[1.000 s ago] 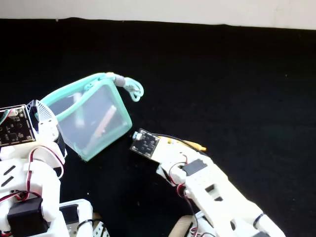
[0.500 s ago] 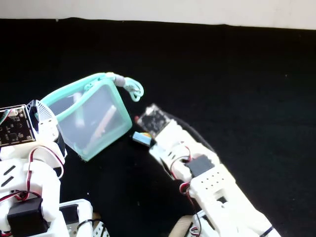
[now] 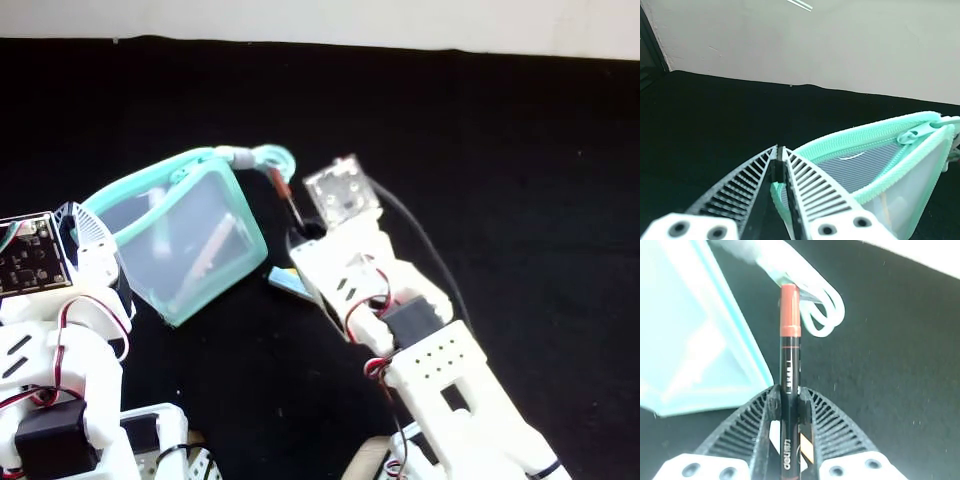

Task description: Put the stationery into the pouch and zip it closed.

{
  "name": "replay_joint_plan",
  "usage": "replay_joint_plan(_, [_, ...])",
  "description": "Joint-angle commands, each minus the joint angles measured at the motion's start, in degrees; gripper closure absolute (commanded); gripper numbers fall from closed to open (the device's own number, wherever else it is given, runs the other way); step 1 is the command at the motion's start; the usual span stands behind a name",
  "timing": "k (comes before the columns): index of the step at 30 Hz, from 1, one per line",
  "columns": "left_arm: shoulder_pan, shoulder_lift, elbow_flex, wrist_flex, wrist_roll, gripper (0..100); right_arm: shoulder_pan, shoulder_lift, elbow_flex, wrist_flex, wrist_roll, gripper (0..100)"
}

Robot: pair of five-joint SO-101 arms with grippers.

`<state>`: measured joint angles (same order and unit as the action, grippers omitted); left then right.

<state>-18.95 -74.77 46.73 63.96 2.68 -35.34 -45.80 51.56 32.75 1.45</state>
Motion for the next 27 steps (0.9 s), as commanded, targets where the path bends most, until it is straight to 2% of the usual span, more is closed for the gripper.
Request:
replay_joint_plan(1, [0.7,0.8,2.5,2.3,0.2,99,0.2,-1.5,-5.6,0.2,-1.6,99.2])
replay_joint_plan(9, [0.6,0.8,2.5,2.3,0.2,99,-0.7,-1.5,-12.4,0.2,-1.8,99.2])
replay_joint_plan(14, [0.6,0.8,2.5,2.3,0.2,99,-3.7,-1.0,-21.6,0.1,-1.8,99.2])
replay_joint_plan(20, [0.5,0.8,3.6,2.3,0.2,99,-4.2,0.7,-31.0,-0.1,-1.9,99.2])
replay_joint_plan(27, [0.4,0.8,4.1,2.3,0.2,99,-8.4,6.6,-39.7,-0.2,-8.6,99.2])
